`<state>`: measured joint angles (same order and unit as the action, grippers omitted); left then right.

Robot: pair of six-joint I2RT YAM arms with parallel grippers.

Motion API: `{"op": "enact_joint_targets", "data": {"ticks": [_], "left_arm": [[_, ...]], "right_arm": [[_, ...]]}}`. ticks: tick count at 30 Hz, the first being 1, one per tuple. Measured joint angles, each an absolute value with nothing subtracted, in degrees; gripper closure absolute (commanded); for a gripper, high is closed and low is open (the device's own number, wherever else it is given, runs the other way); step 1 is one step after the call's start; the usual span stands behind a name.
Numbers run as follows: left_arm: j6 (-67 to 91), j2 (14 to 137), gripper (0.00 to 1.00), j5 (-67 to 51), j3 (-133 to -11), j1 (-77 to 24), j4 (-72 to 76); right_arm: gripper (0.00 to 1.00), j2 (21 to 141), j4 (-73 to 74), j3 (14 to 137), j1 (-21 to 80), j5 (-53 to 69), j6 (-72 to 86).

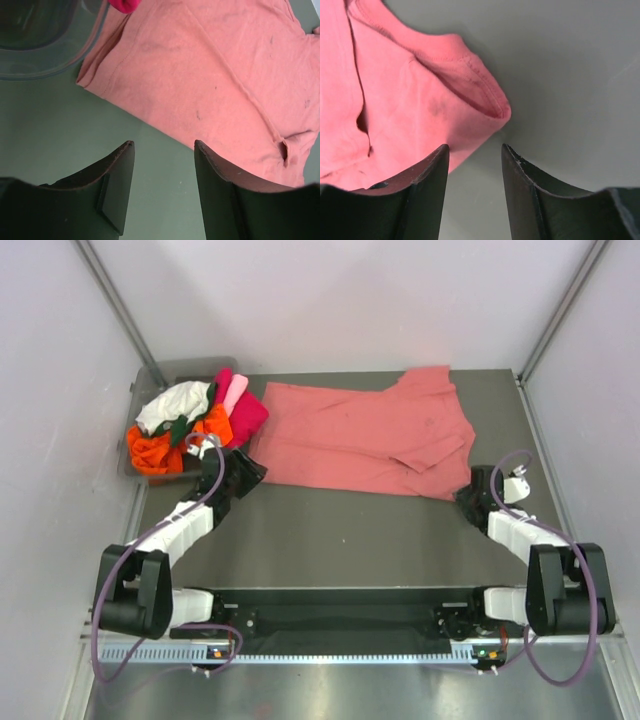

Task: Fold and stack the t-shirts
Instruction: Fold the tshirt

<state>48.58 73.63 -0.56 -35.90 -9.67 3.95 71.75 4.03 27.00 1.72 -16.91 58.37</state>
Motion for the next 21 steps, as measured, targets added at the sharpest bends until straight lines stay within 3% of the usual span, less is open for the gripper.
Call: {"op": "enact_joint_targets", "data": {"ticks": [2, 3, 4, 5, 6, 21], "left_arm": [[48.64, 73.47, 0.45, 0.19, -35.70, -9.72, 4.01], [48.73, 73.30, 0.45, 0.60, -35.53, -9.72, 4.16], [48.80, 73.10, 0.46, 0.99, -35.31, -9.72, 4.25], [48.90, 72.88, 0.47, 1.41, -35.11, -9.72, 4.32], [48.93, 72.86, 0.47, 1.56, -35.07, -9.72, 4.32], [50.30, 77.54, 0.54, 9.10, -35.03, -16.23, 4.84]], "right_arm": [[0.57, 72.82, 2.94, 27.05, 1.67, -17.76, 59.33], [0.63, 73.49, 2.22, 27.24, 1.56, -18.09, 59.61], [0.76, 74.32, 1.67, 27.62, 1.34, -18.41, 59.81], [0.96, 75.24, 1.80, 28.34, 1.30, -18.59, 60.03], [1.00, 76.27, 1.91, 29.08, 1.19, -18.68, 59.96], [1.00, 70.54, 5.96, 30.55, -5.54, -20.05, 55.53]]}}
